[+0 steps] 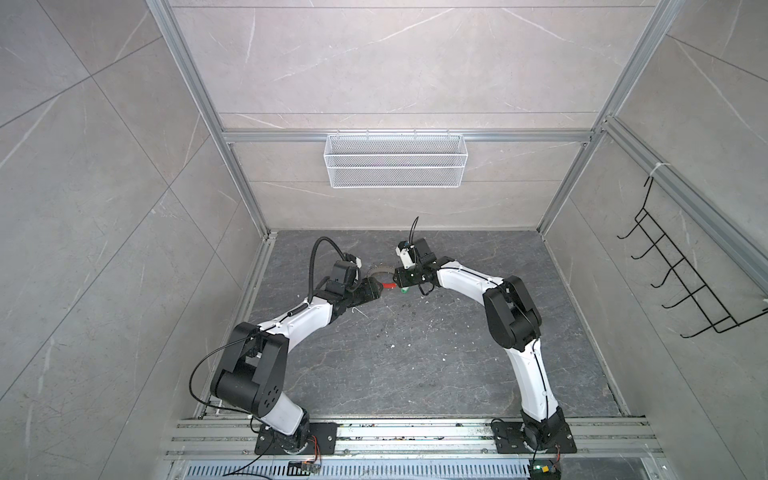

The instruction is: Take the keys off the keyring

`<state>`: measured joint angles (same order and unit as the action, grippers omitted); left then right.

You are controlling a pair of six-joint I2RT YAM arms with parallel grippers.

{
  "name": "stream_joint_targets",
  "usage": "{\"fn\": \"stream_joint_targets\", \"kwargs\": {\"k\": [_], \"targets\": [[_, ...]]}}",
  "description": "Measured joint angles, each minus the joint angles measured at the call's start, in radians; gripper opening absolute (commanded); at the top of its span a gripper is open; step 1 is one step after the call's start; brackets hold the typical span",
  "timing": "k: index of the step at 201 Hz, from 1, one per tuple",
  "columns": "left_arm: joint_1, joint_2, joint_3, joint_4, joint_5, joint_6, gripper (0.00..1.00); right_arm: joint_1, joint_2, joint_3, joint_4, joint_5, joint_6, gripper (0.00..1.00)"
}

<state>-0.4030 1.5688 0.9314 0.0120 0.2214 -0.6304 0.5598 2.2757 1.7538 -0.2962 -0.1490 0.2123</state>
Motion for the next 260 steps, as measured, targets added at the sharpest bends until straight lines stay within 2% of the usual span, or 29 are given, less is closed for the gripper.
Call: {"fn": "stream_joint_targets", "kwargs": {"k": [53, 102, 137, 220, 242, 260], "targets": [[0.000, 0.000, 0.000, -0.008, 0.025, 0.000, 0.60, 0.000, 0.010, 0.016, -0.031, 0.053, -0.032, 0.41], [0.000, 0.001, 0.000, -0.008, 0.029, 0.000, 0.60, 0.001, 0.042, 0.081, -0.056, 0.089, -0.056, 0.33], [0.000, 0.002, 0.000, -0.010, 0.043, 0.000, 0.60, 0.001, 0.079, 0.125, -0.097, 0.098, -0.076, 0.32], [0.000, 0.008, 0.000, -0.013, 0.044, 0.001, 0.60, 0.001, 0.117, 0.163, -0.140, 0.101, -0.102, 0.13], [0.000, 0.008, 0.000, -0.018, 0.043, 0.002, 0.60, 0.001, 0.122, 0.165, -0.146, 0.104, -0.110, 0.00], [0.000, 0.008, 0.001, -0.029, 0.043, 0.002, 0.60, 0.001, 0.121, 0.165, -0.145, 0.105, -0.112, 0.00]]}}
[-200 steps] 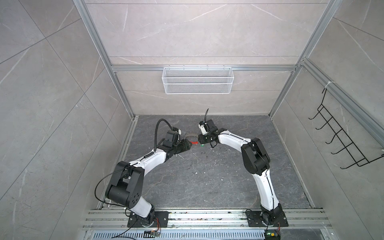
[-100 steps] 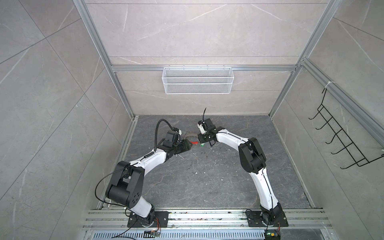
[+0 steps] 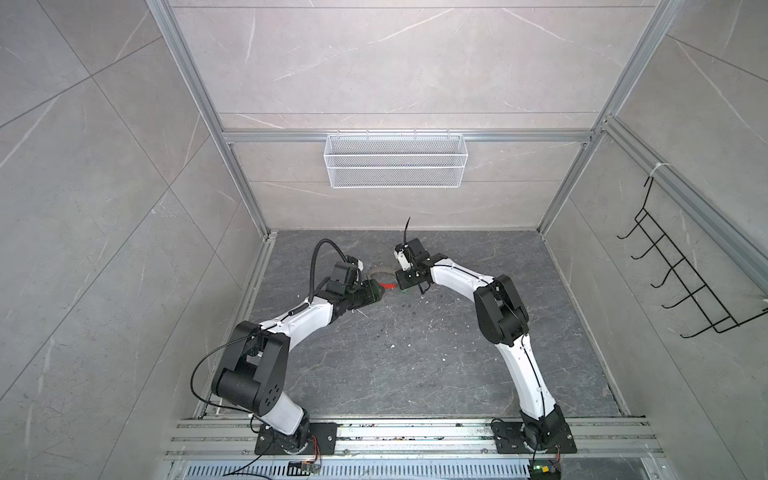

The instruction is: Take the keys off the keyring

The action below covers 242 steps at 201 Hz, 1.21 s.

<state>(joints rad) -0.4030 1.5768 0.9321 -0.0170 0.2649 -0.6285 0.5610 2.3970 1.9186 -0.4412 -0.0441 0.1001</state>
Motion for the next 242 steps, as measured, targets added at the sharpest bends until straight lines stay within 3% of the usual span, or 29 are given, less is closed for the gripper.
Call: {"fn": "stream_joint_targets", "kwargs": {"k": [48, 101, 128, 168, 242], "targets": [[0.000, -0.003, 0.000, -0.013, -0.001, 0.000, 0.60, 0.000, -0.111, -0.165, 0.064, -0.009, -0.001, 0.00], [-0.026, -0.112, -0.030, 0.031, -0.004, 0.000, 0.60, 0.000, -0.446, -0.440, 0.171, -0.073, -0.015, 0.00], [-0.034, -0.182, -0.005, 0.001, 0.011, 0.010, 0.47, 0.000, -0.623, -0.556, 0.226, -0.123, -0.016, 0.00], [-0.033, -0.205, 0.009, 0.094, 0.161, 0.023, 0.31, 0.000, -0.788, -0.680, 0.265, -0.261, -0.020, 0.00], [-0.036, -0.228, -0.078, 0.348, 0.424, 0.016, 0.10, -0.084, -0.956, -0.823, 0.372, -0.689, -0.002, 0.00]]}}
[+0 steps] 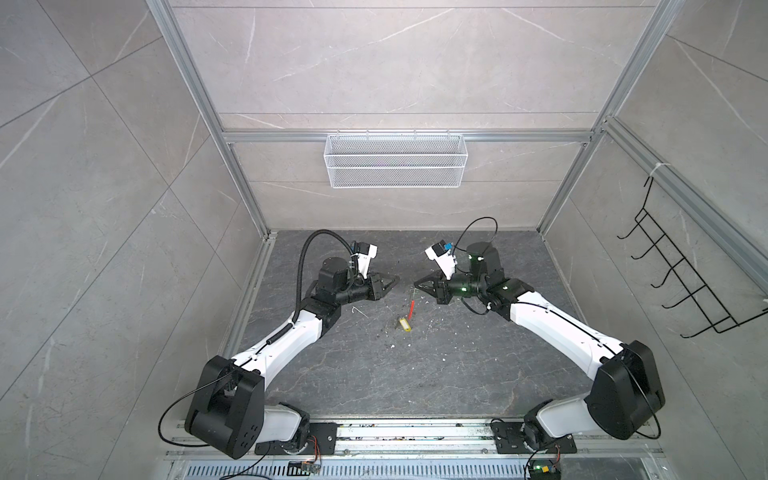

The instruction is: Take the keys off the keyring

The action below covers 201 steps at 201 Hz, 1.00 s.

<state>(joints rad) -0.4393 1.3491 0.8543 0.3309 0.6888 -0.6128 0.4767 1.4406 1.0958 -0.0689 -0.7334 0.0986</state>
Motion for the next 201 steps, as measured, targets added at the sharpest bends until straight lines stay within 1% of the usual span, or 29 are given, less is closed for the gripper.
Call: {"fn": "stream_joint_targets", "kwargs": {"k": [23, 46, 70, 98, 117, 201], "targets": [[-0.008, -0.025, -0.033, 0.079, 0.061, -0.002, 0.10, -0.015, -0.040, -0.036, 0.057, -0.097, 0.033, 0.00], [-0.025, -0.051, -0.045, 0.135, 0.114, 0.002, 0.21, -0.021, -0.070, -0.061, 0.118, -0.173, 0.079, 0.00], [-0.046, -0.062, -0.045, 0.175, 0.161, 0.003, 0.22, -0.025, -0.084, -0.072, 0.174, -0.226, 0.122, 0.00], [-0.064, -0.062, -0.045, 0.205, 0.211, 0.003, 0.23, -0.026, -0.105, -0.074, 0.213, -0.255, 0.159, 0.00], [-0.074, -0.062, -0.045, 0.213, 0.230, 0.004, 0.20, -0.026, -0.124, -0.075, 0.233, -0.268, 0.174, 0.00], [-0.100, -0.063, -0.035, 0.225, 0.240, 0.007, 0.20, -0.026, -0.138, -0.085, 0.284, -0.289, 0.230, 0.00]]}}
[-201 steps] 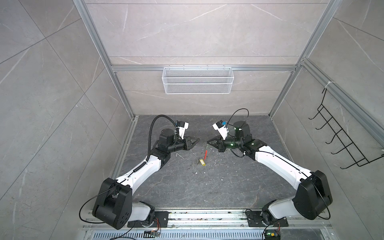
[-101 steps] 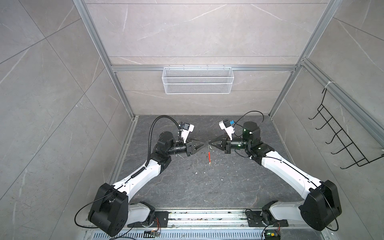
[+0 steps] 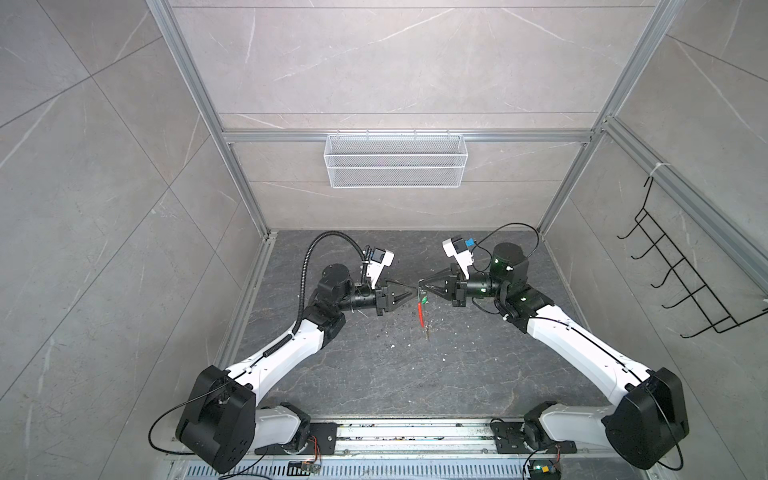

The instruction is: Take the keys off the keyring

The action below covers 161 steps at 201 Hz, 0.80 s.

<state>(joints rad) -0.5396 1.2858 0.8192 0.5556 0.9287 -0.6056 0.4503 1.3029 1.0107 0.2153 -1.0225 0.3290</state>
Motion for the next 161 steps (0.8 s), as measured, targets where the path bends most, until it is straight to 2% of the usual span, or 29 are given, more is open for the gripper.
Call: {"fn": "stream_joint_targets", "kwargs": {"k": [53, 85, 127, 161], "targets": [[-0.006, -0.005, 0.024, 0.023, 0.018, 0.000, 0.21, 0.000, 0.000, -0.008, 0.026, -0.007, 0.029, 0.00], [-0.008, -0.005, 0.033, 0.027, 0.020, 0.000, 0.17, 0.000, -0.001, -0.010, 0.045, -0.012, 0.046, 0.00], [-0.009, -0.005, 0.034, 0.027, 0.020, 0.001, 0.16, 0.003, -0.001, -0.010, 0.052, -0.014, 0.050, 0.00], [-0.010, -0.004, 0.038, 0.025, 0.020, 0.003, 0.09, 0.006, -0.001, -0.010, 0.054, -0.014, 0.054, 0.00]]}}
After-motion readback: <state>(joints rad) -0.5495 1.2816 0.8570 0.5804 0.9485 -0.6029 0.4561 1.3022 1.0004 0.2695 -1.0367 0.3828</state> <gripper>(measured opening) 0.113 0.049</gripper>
